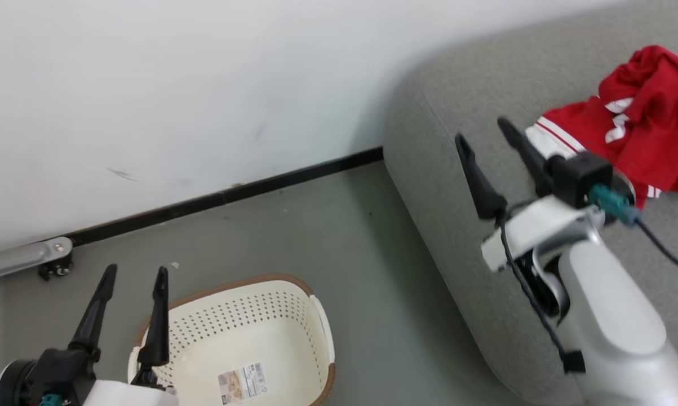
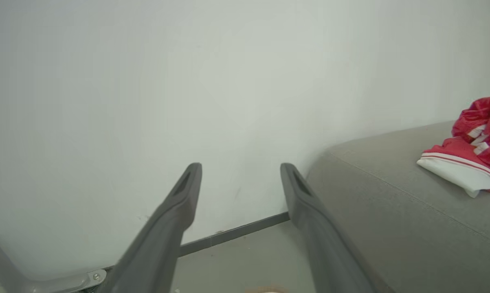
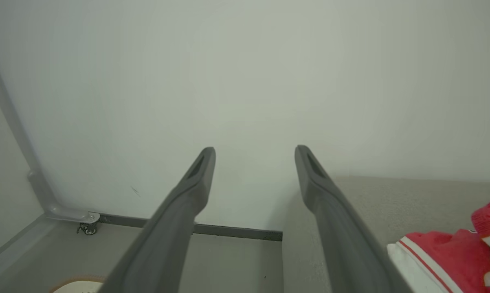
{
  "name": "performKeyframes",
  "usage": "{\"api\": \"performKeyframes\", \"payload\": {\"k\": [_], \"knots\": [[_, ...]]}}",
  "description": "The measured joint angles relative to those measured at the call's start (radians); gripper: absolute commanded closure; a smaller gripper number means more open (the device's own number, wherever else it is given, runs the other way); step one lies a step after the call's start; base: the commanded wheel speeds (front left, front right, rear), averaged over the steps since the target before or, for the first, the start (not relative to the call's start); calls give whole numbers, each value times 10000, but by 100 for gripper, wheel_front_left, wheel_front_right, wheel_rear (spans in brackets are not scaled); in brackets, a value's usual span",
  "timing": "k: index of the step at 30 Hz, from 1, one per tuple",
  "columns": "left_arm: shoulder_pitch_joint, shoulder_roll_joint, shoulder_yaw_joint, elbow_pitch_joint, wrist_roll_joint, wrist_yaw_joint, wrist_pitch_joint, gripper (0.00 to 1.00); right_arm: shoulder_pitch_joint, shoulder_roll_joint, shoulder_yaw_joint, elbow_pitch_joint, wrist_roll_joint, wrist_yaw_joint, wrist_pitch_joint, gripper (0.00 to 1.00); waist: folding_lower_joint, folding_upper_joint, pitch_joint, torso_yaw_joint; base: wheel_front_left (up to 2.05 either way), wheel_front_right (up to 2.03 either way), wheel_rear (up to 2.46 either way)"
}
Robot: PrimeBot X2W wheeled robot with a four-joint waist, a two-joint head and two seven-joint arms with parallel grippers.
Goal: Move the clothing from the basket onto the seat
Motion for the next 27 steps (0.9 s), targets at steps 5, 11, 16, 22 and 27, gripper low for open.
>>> {"api": "performKeyframes", "payload": {"k": [5, 11, 16, 22, 27], "knots": [[197, -48, 267, 242, 73, 161, 0, 0, 1175, 4, -144, -278, 968, -2, 0, 0, 0, 0, -330, 344, 0, 0, 0], [574, -105, 276, 658, 196, 176, 0, 0, 2280, 29, 4, -642, 901, 0, 0, 0, 0, 0, -680, 764, 0, 0, 0], [753, -180, 255, 982, 232, 249, 0, 0, 2895, 36, -92, -1057, 895, -2, 0, 0, 0, 0, -947, 1090, 0, 0, 0], [904, -226, 138, 1327, 242, 253, 0, 0, 3712, 50, -527, -1517, 959, -2, 2, 0, 0, 0, -1230, 1446, 0, 0, 0], [987, -236, 40, 1615, 240, 334, 0, 0, 4327, 65, -665, -1778, 869, -2, 0, 0, 0, 0, -1422, 1729, 0, 0, 0]]}}
